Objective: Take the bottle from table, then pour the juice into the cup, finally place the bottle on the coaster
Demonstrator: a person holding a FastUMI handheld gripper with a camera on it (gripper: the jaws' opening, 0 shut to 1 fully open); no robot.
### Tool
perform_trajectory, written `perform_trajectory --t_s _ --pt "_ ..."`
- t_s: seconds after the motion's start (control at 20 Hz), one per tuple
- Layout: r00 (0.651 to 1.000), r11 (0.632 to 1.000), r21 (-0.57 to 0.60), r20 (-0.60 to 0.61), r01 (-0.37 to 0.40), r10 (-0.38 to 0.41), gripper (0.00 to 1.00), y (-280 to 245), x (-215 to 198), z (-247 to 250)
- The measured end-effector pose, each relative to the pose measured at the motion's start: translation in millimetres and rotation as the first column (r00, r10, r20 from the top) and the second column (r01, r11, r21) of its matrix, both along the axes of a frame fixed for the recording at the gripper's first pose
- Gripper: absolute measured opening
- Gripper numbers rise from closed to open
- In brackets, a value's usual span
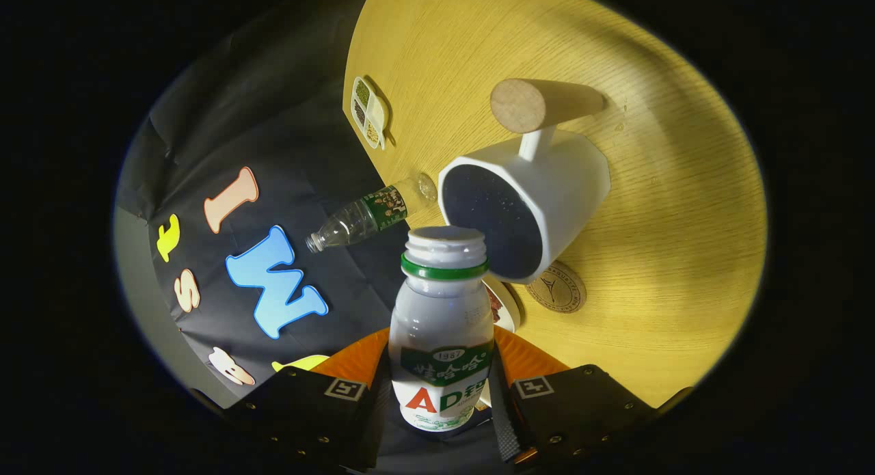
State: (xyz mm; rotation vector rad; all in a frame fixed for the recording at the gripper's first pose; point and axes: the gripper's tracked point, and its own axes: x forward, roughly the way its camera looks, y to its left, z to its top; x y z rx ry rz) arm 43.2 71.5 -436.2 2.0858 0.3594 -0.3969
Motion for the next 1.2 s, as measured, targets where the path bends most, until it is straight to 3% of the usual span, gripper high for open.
perform_trajectory --t_s 0.6,0.9,1.0,1.05,1.2 --pt "1.0 0.996 -0.087 0.0 -0.006 0.006 0.64 -6 -9 2" --pt "0.988 0.938 -0.311 -0.045 -0.153 0.147 0.64 -3 -11 -3" --pt "0.977 0.884 -0.416 -0.07 -0.211 0.2 0.64 -1 -10 -3" --pt "0.967 0.839 -0.483 -0.093 -0.251 0.236 0.64 2 -11 -4" --pt "0.931 0.65 -0.675 -0.169 -0.349 0.324 0.64 0 -12 -2"
